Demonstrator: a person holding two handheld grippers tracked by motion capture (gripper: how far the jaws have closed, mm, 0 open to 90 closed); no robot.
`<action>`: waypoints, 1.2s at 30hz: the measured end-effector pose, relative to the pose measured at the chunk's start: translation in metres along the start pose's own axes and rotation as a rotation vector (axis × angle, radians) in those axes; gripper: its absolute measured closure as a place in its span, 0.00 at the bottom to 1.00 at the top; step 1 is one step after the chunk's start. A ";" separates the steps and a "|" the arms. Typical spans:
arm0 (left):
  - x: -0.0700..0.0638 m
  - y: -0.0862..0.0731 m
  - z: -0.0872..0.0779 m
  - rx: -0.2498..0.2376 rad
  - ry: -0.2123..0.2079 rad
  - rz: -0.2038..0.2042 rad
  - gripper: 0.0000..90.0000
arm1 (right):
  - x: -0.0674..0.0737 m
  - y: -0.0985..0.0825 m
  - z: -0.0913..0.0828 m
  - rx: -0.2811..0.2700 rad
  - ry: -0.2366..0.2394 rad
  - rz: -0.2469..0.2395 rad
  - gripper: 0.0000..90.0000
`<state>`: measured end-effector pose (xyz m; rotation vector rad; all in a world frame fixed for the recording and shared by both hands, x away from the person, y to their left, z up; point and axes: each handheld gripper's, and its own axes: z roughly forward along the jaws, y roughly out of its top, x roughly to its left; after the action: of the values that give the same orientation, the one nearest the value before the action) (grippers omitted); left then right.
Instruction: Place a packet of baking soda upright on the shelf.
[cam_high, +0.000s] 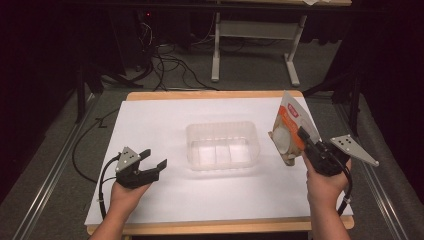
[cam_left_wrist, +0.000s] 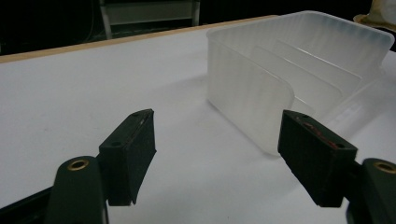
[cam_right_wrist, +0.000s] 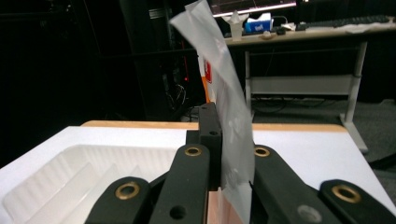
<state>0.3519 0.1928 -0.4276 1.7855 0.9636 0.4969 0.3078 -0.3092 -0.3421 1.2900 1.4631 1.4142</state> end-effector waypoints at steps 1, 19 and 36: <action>0.000 0.000 -0.001 -0.003 -0.002 -0.003 0.31 | 0.003 0.003 0.000 -0.007 0.005 -0.004 1.00; 0.000 0.001 -0.003 -0.013 0.013 0.012 0.31 | 0.058 0.023 0.036 -0.050 0.121 0.008 1.00; -0.001 0.002 -0.002 -0.004 0.003 0.027 0.30 | 0.108 0.005 0.072 -0.015 0.210 0.034 1.00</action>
<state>0.3507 0.1929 -0.4251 1.7972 0.9411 0.5184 0.3514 -0.1866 -0.3319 1.1911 1.5692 1.6204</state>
